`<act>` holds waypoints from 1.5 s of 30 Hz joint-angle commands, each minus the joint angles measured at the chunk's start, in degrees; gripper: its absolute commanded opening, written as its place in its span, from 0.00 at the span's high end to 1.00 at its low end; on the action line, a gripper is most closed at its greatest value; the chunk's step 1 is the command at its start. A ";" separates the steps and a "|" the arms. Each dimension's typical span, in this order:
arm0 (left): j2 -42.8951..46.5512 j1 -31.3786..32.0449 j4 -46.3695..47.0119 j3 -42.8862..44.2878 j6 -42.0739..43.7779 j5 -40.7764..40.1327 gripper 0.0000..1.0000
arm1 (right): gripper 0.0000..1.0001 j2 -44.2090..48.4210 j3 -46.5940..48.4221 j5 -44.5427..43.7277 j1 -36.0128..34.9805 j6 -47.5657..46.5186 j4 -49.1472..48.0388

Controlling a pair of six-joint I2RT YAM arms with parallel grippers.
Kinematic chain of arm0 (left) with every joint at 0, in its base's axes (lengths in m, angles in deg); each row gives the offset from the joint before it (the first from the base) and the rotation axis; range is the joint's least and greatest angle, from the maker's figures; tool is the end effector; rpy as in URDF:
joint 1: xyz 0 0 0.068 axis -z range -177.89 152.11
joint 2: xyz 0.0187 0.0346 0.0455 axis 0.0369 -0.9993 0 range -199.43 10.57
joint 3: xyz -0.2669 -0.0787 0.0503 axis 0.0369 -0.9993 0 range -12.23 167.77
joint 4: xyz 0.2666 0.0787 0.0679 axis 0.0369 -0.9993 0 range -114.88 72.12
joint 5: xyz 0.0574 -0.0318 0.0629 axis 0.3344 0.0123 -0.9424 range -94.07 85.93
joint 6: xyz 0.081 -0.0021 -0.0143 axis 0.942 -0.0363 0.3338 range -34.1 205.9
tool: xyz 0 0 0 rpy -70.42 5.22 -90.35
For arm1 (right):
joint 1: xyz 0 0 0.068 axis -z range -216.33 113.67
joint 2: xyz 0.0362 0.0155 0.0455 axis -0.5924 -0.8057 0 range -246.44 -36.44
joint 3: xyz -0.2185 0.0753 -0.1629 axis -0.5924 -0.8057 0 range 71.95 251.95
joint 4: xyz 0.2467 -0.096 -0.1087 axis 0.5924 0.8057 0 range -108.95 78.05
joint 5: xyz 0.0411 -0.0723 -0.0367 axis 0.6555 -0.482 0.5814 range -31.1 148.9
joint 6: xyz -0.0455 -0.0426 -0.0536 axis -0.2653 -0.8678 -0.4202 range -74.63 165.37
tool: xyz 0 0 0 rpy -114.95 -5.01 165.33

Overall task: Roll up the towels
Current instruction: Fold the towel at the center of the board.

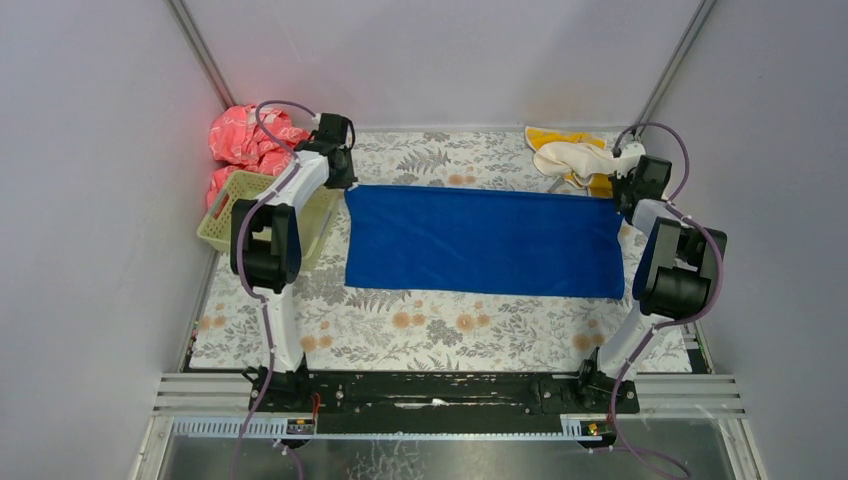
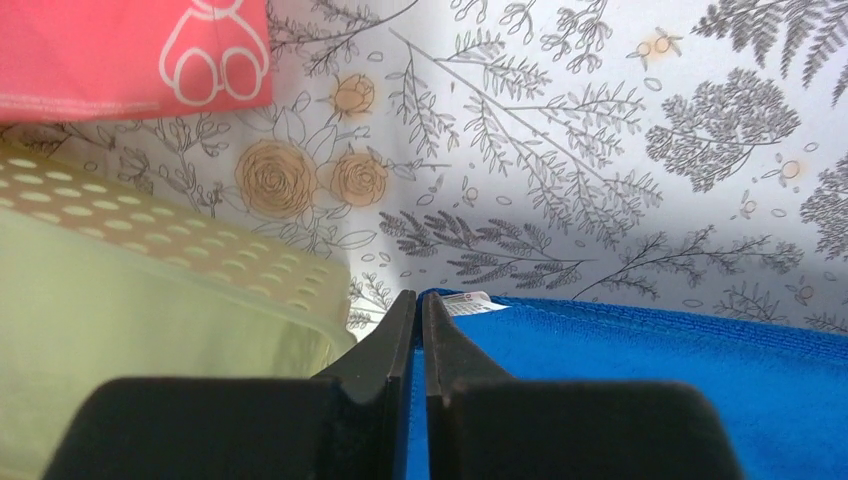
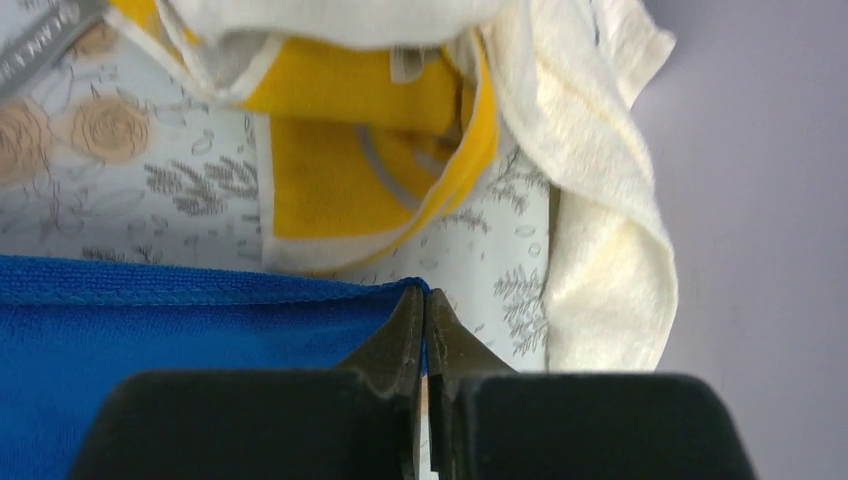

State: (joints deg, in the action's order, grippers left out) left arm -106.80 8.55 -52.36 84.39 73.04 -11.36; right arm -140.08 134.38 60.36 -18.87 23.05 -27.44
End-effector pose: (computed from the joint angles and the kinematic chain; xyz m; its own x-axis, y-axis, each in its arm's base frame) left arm 0.5014 -0.0474 0.1980 -0.8044 -0.1315 -0.5793 -0.1435 0.9893 -0.0254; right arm 0.4305 -0.1334 0.1678 -0.5829 -0.2146 -0.7836 0.0628 0.9497 -0.3068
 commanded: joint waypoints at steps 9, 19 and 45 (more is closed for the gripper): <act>-3.69 -2.67 3.28 8.10 3.26 -3.36 1.00 | 1.00 -4.73 10.99 -1.77 1.60 -4.20 -5.92; -2.18 -2.72 3.53 5.40 3.21 -0.55 1.00 | 1.00 -1.65 5.84 -2.95 1.54 -5.45 -6.47; 15.51 -1.53 0.76 -21.12 -1.49 3.15 1.00 | 1.00 20.41 -23.17 -20.10 5.16 4.80 -13.12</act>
State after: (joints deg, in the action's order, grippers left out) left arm -92.20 8.40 -50.74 65.33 71.58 -2.09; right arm -123.86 113.38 50.35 -16.23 26.91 -35.35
